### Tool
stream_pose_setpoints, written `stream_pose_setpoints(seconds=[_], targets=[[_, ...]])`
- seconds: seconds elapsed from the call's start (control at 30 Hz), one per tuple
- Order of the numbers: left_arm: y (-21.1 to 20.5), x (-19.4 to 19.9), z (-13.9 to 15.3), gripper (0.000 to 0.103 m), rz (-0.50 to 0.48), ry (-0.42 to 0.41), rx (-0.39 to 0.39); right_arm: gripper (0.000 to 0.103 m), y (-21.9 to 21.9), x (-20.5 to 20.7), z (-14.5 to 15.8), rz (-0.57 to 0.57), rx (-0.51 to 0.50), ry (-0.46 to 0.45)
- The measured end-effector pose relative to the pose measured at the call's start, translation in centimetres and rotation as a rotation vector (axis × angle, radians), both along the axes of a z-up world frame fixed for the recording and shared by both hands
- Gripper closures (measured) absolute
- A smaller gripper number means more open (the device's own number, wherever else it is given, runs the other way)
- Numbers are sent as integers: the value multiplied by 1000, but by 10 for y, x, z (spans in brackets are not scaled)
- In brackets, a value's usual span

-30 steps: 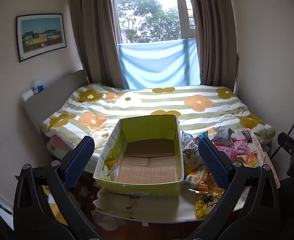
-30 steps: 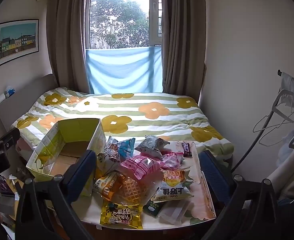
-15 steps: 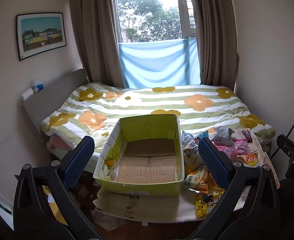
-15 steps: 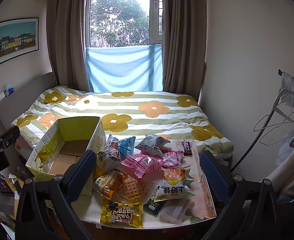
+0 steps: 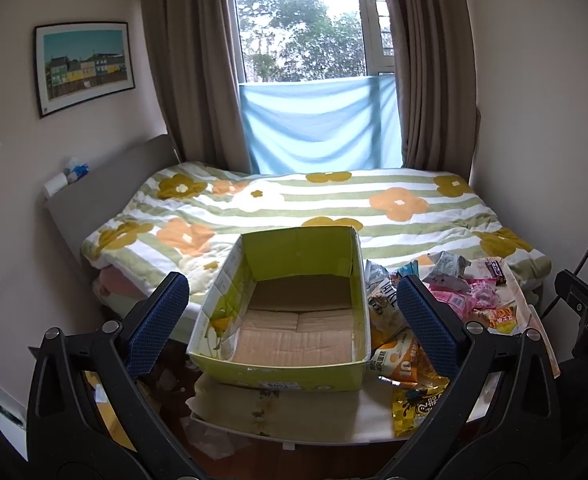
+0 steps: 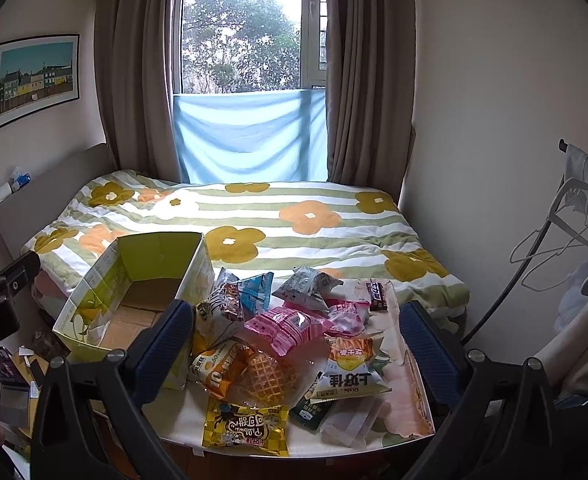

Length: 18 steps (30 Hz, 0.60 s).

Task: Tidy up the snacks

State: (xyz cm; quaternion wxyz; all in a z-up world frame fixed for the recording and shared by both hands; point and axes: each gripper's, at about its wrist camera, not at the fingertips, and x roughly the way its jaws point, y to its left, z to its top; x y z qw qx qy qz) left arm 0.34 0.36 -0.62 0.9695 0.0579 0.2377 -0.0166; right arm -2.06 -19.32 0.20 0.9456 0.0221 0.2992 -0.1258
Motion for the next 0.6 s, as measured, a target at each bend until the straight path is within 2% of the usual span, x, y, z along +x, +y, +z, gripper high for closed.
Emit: stream_pose_setpoints(seconds=[0.6], targets=[[2,1,-2,0,-3,18,11,1,0,2,-1,-12,2,7]])
